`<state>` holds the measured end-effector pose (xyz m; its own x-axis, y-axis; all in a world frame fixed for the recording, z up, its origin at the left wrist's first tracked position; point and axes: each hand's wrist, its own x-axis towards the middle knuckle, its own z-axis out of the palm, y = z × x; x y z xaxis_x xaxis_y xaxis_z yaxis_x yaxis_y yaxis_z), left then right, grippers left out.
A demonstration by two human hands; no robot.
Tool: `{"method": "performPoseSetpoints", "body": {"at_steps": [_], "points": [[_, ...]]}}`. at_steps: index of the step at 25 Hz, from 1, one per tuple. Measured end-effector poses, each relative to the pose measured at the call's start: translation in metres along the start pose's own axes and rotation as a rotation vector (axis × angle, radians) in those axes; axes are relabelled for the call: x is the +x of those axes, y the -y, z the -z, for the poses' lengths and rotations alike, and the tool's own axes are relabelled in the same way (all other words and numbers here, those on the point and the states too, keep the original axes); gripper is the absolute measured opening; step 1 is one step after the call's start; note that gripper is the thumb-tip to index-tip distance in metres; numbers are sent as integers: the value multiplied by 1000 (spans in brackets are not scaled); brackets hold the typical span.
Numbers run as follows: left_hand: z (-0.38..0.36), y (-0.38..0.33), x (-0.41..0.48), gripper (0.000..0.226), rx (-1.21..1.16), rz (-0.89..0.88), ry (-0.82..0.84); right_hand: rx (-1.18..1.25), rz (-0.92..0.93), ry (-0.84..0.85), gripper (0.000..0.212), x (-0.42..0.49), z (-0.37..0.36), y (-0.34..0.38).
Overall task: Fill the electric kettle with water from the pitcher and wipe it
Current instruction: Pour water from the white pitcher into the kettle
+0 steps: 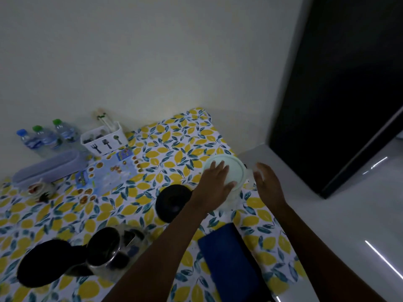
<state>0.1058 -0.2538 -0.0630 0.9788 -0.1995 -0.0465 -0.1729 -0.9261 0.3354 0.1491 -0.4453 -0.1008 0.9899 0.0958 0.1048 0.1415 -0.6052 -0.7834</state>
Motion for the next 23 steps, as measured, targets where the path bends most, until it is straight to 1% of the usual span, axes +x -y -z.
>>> {"method": "performPoseSetpoints", "body": {"at_steps": [1, 2, 3, 5, 8, 11, 13, 15, 17, 19, 23], "points": [[-4, 1, 8, 84, 65, 17, 59, 60, -20, 38, 31, 11, -2, 1], [-10, 1, 12, 89, 139, 21, 92, 116, -58, 85, 28, 20, -6, 2], [-17, 1, 15, 89, 199, 13, 103, 152, -103, 136, 27, 28, -11, 1], [-27, -2, 17, 87, 243, 11, 91, 160, -184, 200, 39, 38, -22, -7], [-31, -7, 21, 86, 270, 38, 56, 188, -235, 204, 58, 45, -30, -17], [-33, -10, 23, 89, 358, 49, 52, 315, -309, 238, 64, 50, -32, -22], [-35, -11, 24, 94, 405, 67, 51, 378, -393, 245, 60, 55, -34, -25], [-34, -14, 25, 96, 428, 77, 75, 450, -438, 255, 54, 58, -36, -27], [-33, -15, 25, 95, 442, 81, 94, 536, -445, 244, 51, 54, -38, -28], [-27, -14, 21, 96, 420, 80, 106, 602, -447, 212, 53, 46, -40, -25], [-10, -4, -2, 97, 357, 117, 128, 598, -464, 177, 48, 30, -49, -6]]}}
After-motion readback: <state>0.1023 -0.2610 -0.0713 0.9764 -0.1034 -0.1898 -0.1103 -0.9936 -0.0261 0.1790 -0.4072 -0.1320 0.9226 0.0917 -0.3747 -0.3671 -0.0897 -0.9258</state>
